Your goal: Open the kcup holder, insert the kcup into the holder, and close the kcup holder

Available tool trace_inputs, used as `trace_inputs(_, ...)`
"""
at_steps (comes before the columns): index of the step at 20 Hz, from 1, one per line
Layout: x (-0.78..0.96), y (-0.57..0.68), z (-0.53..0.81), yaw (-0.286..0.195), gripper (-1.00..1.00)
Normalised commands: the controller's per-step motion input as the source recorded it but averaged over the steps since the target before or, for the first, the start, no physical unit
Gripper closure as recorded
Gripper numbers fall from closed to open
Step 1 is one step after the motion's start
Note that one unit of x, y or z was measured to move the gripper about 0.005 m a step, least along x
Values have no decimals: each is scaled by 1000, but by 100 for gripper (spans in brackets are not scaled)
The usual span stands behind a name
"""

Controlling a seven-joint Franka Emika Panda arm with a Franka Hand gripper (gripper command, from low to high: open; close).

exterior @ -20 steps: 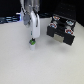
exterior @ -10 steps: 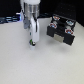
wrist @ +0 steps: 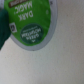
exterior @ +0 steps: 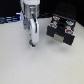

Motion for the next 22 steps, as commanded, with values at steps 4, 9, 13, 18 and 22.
trace_inputs(4, 64, -131, 87, -69, -100)
trace_inputs(9, 148, -10, 275, -67, -100)
trace_inputs(13, 137, -148, 13, -75, -100)
trace_inputs(18, 98, -262, -146, -78, -100)
trace_inputs(22, 137, -224, -21, -81, -100)
